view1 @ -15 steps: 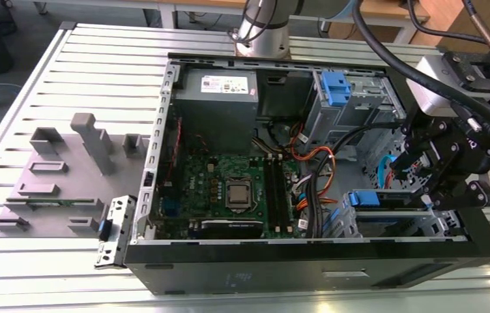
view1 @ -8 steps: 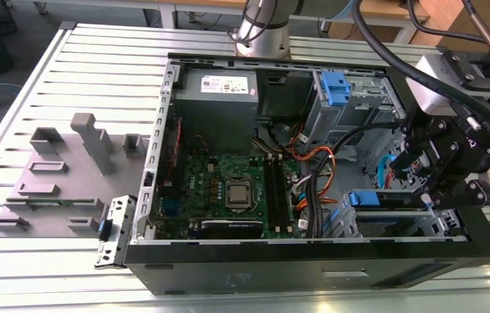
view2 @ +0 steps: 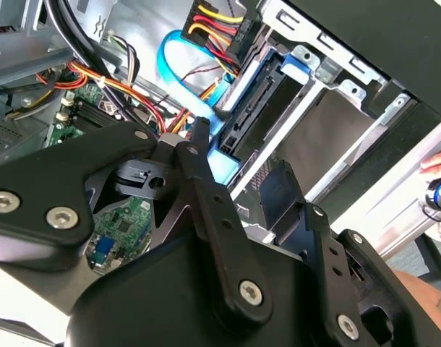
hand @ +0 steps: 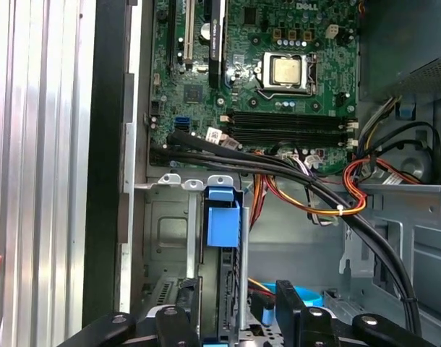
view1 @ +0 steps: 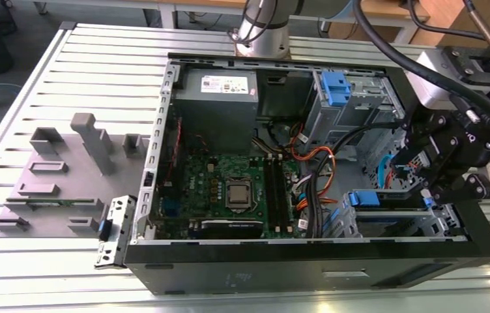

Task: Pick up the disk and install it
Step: 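Insert the first disk wire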

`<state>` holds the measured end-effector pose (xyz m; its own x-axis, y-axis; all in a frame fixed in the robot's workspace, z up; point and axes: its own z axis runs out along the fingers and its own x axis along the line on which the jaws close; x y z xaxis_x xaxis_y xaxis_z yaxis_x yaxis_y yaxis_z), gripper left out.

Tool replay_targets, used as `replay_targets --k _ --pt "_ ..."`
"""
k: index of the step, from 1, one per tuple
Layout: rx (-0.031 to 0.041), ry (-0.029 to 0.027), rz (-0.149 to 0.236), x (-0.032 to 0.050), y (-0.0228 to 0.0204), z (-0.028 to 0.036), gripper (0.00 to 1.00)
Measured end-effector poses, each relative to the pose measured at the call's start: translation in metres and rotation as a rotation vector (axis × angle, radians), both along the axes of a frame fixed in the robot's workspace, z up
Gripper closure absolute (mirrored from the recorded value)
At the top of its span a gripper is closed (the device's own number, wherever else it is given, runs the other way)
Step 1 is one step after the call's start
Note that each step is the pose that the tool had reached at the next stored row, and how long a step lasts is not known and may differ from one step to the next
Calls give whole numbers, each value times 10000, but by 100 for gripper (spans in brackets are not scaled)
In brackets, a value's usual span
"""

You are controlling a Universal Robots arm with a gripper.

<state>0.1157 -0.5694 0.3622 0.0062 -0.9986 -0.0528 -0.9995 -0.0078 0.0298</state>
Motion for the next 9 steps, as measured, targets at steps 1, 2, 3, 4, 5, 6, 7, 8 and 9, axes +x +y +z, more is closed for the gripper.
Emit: replay_targets --k 1,2,3,4,5,6,7,8,9 --pt "0 6 0 10 0 0 45" --pt "0 9 0 23 0 -1 45" --pt "-1 12 0 40 1 -3 45" --pt "-2 14 0 58 1 -7 45" --pt "-6 18 0 75 1 -12 45" --pt "-24 20 0 87 1 -23 45" --pt "-43 20 1 93 1 -37 45" --pt "-59 20 0 93 1 -52 45" --pt "-72 21 -1 93 0 -68 45"
